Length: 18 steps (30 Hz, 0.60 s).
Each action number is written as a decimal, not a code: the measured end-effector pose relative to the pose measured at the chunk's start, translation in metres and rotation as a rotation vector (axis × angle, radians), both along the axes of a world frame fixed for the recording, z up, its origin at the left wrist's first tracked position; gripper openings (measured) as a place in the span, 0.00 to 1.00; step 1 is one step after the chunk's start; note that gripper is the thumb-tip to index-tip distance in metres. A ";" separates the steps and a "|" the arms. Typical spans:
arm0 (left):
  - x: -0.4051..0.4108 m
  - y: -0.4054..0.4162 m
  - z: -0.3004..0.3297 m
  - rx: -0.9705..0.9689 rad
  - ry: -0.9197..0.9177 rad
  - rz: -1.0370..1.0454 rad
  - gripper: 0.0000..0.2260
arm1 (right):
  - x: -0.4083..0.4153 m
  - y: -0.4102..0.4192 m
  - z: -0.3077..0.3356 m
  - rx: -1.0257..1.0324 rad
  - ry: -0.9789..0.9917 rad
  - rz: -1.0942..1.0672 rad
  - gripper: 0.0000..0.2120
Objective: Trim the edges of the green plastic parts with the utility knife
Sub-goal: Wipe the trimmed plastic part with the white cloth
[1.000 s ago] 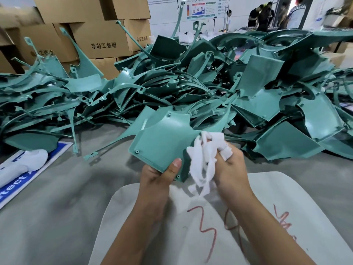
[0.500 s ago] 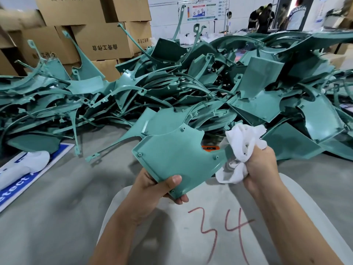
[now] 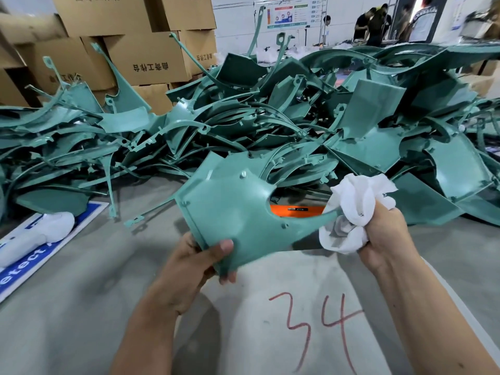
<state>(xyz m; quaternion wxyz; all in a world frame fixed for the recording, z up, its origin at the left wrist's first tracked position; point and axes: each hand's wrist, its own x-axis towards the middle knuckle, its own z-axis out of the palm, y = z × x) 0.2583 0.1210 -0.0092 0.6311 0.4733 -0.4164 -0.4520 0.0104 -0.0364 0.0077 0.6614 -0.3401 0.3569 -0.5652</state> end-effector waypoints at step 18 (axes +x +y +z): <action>-0.017 -0.028 0.000 -0.211 0.910 0.578 0.27 | 0.052 0.051 -0.012 -0.124 0.250 0.421 0.03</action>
